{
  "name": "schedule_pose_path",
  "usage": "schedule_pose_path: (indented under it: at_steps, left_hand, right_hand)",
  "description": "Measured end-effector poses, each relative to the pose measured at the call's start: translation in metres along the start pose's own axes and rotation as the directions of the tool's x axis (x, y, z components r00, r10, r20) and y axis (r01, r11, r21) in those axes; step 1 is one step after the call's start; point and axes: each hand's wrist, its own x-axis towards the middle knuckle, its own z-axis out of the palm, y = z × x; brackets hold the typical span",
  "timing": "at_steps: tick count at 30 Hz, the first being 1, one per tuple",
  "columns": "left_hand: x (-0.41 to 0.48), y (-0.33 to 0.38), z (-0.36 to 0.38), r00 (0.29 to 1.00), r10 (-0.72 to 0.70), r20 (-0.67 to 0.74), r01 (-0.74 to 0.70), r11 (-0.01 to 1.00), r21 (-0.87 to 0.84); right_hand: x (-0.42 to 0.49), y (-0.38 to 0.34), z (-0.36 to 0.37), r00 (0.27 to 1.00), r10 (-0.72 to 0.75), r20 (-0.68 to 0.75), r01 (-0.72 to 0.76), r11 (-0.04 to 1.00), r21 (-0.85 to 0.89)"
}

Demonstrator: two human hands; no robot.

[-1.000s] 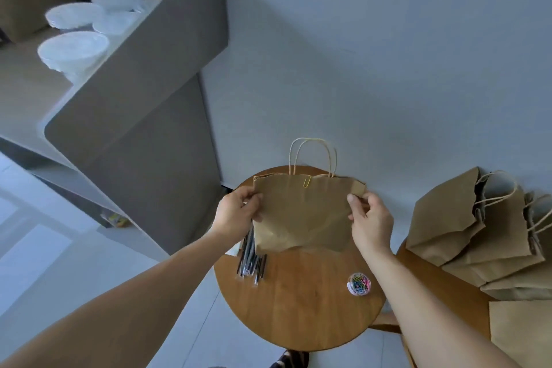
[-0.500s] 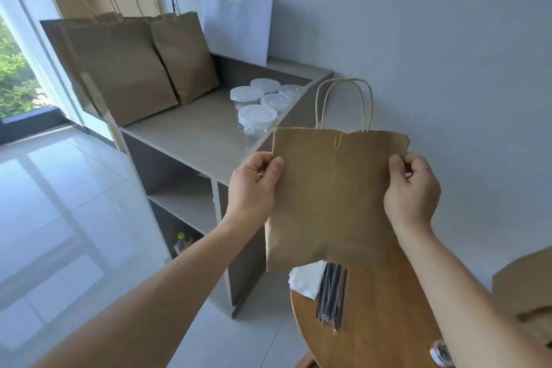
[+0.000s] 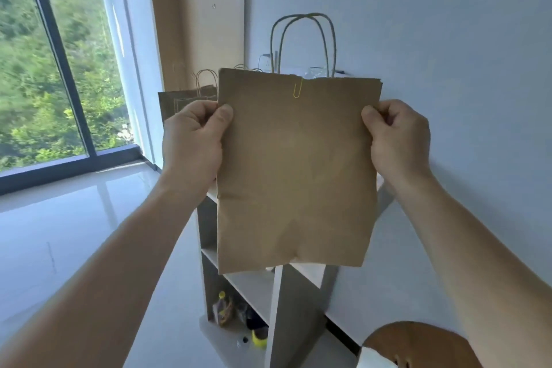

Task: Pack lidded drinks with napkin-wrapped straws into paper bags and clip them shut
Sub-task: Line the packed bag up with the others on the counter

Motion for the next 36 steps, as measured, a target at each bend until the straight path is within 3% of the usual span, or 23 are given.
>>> schedule_pose_path:
  at_steps: [10, 18, 27, 36]
  left_hand:
    - [0.120, -0.045, 0.005, 0.976, 0.129, -0.174, -0.082, 0.964, 0.252]
    - [0.181, -0.139, 0.040, 0.992, 0.042, -0.116, 0.005, 0.925, 0.380]
    - [0.232, -0.254, 0.092, 0.991, -0.096, 0.096, 0.051, 0.918, 0.393]
    - [0.275, -0.302, 0.132, 0.969, -0.142, 0.204, 0.067, 0.939, 0.337]
  right_hand:
    - [0.120, 0.033, 0.143, 0.975, -0.048, 0.219, 0.029, 0.995, 0.092]
    - [0.191, 0.107, 0.237, 0.911, 0.130, 0.391, -0.138, 0.990, -0.008]
    - [0.252, 0.193, 0.322, 0.858, 0.377, 0.349, -0.345, 0.926, -0.152]
    - [0.310, 0.234, 0.366, 0.891, 0.405, 0.206, -0.352, 0.902, -0.252]
